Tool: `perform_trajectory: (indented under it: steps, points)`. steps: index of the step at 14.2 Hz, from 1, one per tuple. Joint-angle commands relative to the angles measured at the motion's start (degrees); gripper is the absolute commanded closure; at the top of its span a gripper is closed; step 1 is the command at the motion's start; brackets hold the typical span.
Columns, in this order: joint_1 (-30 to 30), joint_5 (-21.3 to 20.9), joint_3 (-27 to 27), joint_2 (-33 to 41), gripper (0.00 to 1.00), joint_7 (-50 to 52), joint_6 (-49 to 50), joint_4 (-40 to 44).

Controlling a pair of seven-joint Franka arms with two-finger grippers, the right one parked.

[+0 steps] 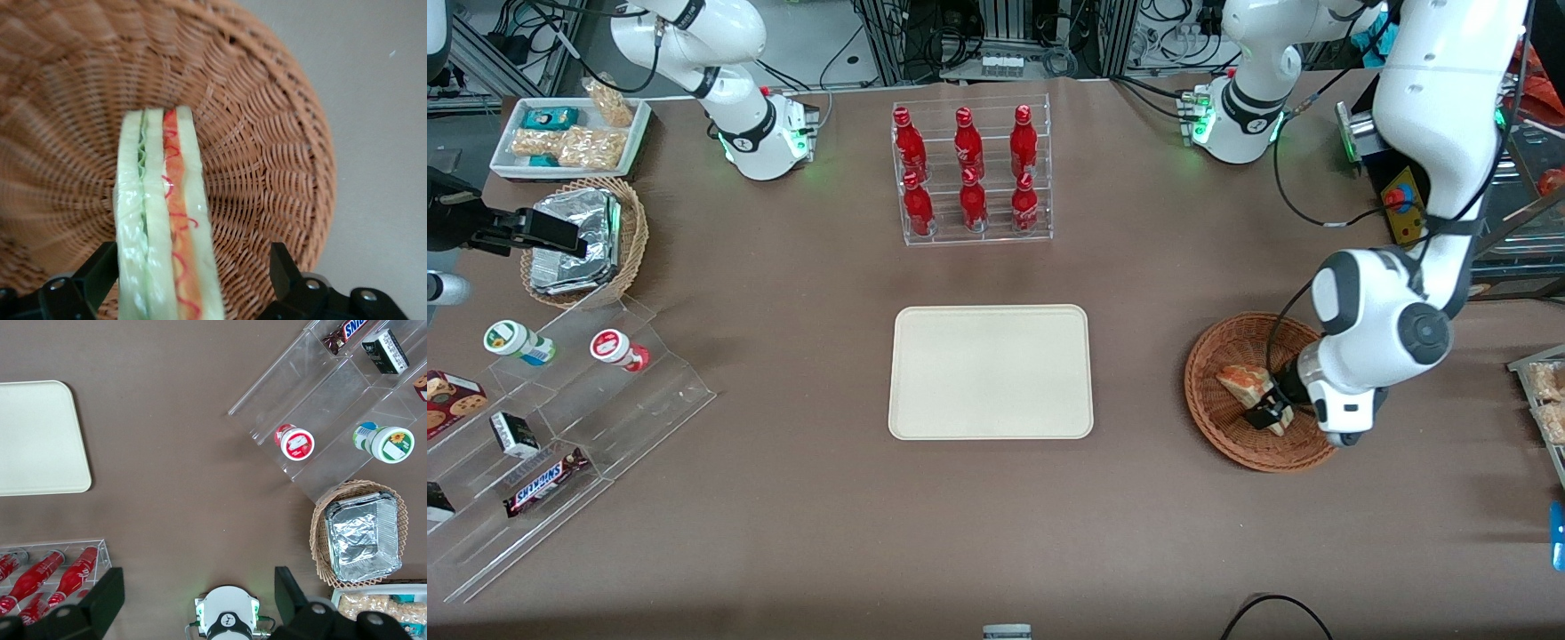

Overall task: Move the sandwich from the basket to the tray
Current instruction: 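Close the left gripper on the sandwich and lift it, then carry the sandwich with the left gripper over the white tray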

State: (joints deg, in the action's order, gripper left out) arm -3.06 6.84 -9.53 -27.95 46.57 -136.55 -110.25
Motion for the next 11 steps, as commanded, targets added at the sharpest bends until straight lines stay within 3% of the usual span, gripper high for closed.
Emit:
perform_trajectory:
  steps: [1, 4, 6, 11]
  points:
    - [0.7, 0.5, 0.2, -1.8, 0.01, 1.0, -0.2, 1.2]
    - [0.6, 0.1, 0.4, -1.1, 0.55, 0.5, 0.3, 0.0]
    - [0.6, -0.3, 0.5, -0.3, 0.82, 0.1, 2.0, 0.0]
    - [0.8, -0.4, 0.6, 6.6, 0.86, -2.7, 13.9, 3.0]
